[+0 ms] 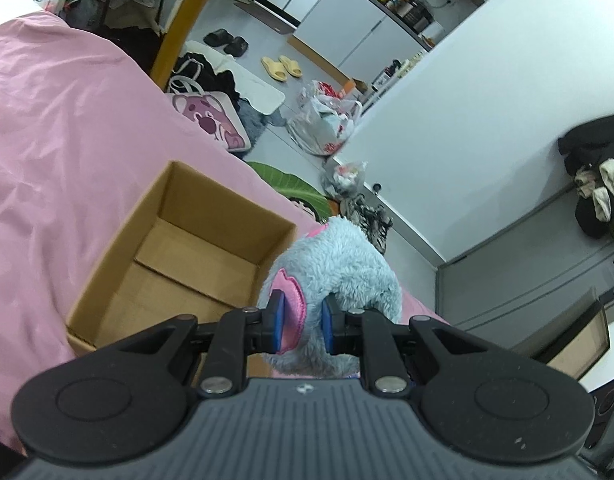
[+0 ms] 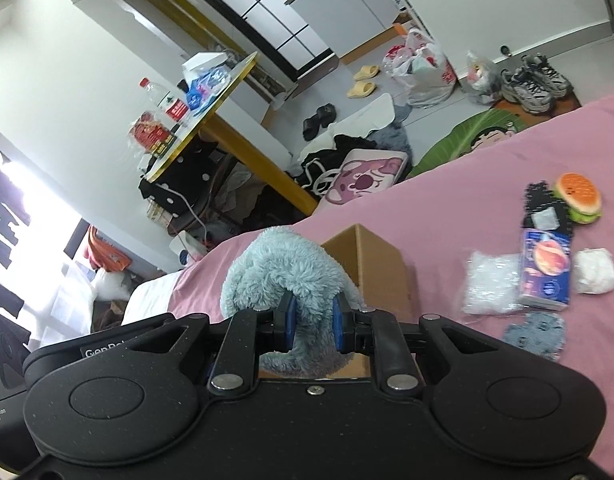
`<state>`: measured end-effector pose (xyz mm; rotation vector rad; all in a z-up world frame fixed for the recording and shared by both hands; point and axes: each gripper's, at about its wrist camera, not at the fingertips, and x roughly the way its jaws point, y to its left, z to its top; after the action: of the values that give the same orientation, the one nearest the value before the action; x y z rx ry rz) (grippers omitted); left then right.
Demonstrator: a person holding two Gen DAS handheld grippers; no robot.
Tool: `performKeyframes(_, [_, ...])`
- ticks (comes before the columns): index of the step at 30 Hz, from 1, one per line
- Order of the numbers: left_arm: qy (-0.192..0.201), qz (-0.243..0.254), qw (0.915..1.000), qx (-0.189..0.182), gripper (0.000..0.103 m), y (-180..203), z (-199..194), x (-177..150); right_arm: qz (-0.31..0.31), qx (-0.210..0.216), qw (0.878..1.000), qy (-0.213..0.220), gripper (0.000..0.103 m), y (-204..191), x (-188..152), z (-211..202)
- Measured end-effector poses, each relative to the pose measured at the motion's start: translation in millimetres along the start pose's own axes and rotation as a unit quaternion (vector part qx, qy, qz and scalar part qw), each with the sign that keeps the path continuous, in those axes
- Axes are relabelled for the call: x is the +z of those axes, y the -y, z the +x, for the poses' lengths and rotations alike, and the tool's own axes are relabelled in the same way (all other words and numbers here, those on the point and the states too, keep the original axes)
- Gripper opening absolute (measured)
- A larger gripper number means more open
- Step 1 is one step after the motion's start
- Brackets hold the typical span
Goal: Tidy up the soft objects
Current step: 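Carry the plush with the right tool over the cardboard box and lower it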
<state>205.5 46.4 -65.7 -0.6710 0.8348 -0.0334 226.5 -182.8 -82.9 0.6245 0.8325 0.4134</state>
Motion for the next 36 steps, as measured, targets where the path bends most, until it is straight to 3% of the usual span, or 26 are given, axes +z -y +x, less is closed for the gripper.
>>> performKeyframes(17, [0.013,-0.033,0.9982,0.048,0.018,-56.6,31.4,42.7,-0.02,0.007,0.998,-0.06,0.019,-23.4,0.5,77.7])
performKeyframes(22, [0.002,-0.058,0.9968,0.055,0.018,-78.3,51.1,46.1,-0.027,-0.004,0.997,-0.078,0.019,-23.0,-4.4,97.2])
performKeyframes(29, [-0.009,-0.05,0.9954,0.082,0.018,-86.8,73.1,44.7,-0.02,-0.014,0.995,-0.094,0.019,-14.2,-11.1,114.1])
performKeyframes(36, [-0.008,-0.054,0.9936,0.099,0.02,-90.6,79.4,47.8,-0.034,-0.004,0.994,-0.101,0.03,-23.5,-9.4,122.3])
